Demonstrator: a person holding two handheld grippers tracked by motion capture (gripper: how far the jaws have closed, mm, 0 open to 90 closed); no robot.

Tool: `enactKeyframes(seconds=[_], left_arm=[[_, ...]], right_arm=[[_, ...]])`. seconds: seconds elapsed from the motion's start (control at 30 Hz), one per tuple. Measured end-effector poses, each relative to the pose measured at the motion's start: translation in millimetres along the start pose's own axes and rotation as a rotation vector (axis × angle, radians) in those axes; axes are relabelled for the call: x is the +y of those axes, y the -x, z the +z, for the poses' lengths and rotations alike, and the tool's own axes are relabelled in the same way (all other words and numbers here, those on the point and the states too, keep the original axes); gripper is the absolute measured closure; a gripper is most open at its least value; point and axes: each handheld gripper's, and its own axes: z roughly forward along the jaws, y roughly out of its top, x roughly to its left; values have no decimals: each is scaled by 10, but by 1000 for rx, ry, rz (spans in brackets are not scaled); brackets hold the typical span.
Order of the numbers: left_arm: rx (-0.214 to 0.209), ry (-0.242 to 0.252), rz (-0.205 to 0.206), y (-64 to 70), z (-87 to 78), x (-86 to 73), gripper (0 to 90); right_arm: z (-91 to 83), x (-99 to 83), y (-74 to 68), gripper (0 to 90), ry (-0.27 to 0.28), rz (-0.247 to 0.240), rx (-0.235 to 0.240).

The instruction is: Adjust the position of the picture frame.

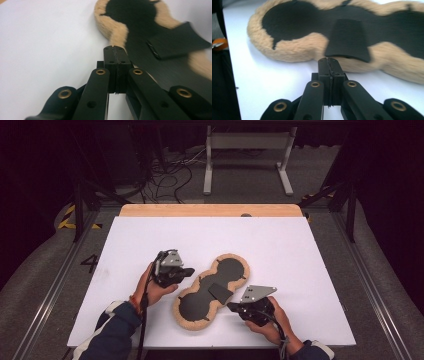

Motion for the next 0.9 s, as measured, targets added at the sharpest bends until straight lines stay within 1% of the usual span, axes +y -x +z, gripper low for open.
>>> enactKeyframes(seconds=[0.03, 0.07, 0.1, 0.13, 0.17, 0.2, 0.23, 0.27, 0.3, 0.33, 0.37, 0.4, 0.43, 0.47, 0.5, 0.53, 0.57, 0.6, 0.67, 0.7, 0.73, 0.77, 0.8, 0.83, 0.87, 0.9], left_arm=[[-3, 17, -11, 44, -54, -45, 900], [-15, 27, -13, 121, -127, -123, 900], [-16, 23, -6, 196, -170, -186, 900], [-26, 16, 0, 293, -216, -257, 900], [-39, 12, 6, 375, -255, -307, 900], [-61, 19, 3, 480, -293, -371, 900], [-69, 12, 11, 577, -314, -418, 900], [-69, 12, 11, 577, -314, -418, 900], [-58, 6, 58, 749, -368, -490, 900], [-58, 6, 58, 749, -368, -490, 900], [-90, 18, 32, 861, -405, -559, 900], [-92, 12, 39, 931, -416, -595, 900], [-94, 7, 42, 966, -421, -618, 900], [-94, 7, 42, 966, -421, -618, 900], [-104, -18, 24, 1033, -408, -689, 900], [-104, -18, 24, 1033, -408, -689, 900], [-109, -44, 16, 1071, -381, -744, 900], [-109, -50, 10, 1079, -370, -764, 900], [-110, -51, -8, 1071, -354, -780, 900], [-113, -47, -12, 1072, -342, -782, 900], [-110, -54, -9, 1074, -334, -781, 900], [-112, -54, -17, 1078, -322, -783, 900], [-116, -62, -19, 1086, -305, -784, 900], [-116, -62, -19, 1086, -305, -784, 899], [-112, -62, -13, 1101, -282, -779, 899], [-112, -62, -13, 1101, -282, -779, 899]], right_arm=[[-43, -5, 36, 900, 11, 11, -10], [-74, -7, 65, 900, 19, 19, -18], [-121, -8, 113, 900, 29, 28, -43], [-157, -7, 154, 900, 34, 33, -69], [-198, -8, 216, 900, 41, 39, -105], [-227, -9, 277, 900, 50, 56, -129], [-254, -7, 357, 900, 61, 73, -154], [-265, -1, 419, 900, 63, 72, -185], [-266, 12, 504, 900, 65, 72, -223], [-262, 24, 561, 900, 73, 82, -236], [-251, 51, 635, 900, 78, 88, -257], [-231, 82, 700, 900, 81, 82, -284], [-198, 114, 781, 900, 92, 85, -287], [-169, 130, 826, 900, 93, 98, -283], [-106, 152, 886, 900, 77, 101, -290], [-106, 152, 886, 900, 77, 101, -290], [-67, 159, 918, 900, 68, 100, -298], [19, 160, 1007, 900, 62, 132, -288], [115, 168, 1117, 900, 32, 137, -309], [139, 173, 1160, 900, 33, 150, -307], [176, 184, 1232, 900, 32, 170, -311], [207, 196, 1285, 900, 30, 183, -322], [229, 207, 1322, 900, 31, 195, -324], [229, 207, 1322, 900, 31, 195, -324], [297, 256, 1426, 900, 19, 212, -331], [321, 268, 1459, 900, 18, 223, -326]])
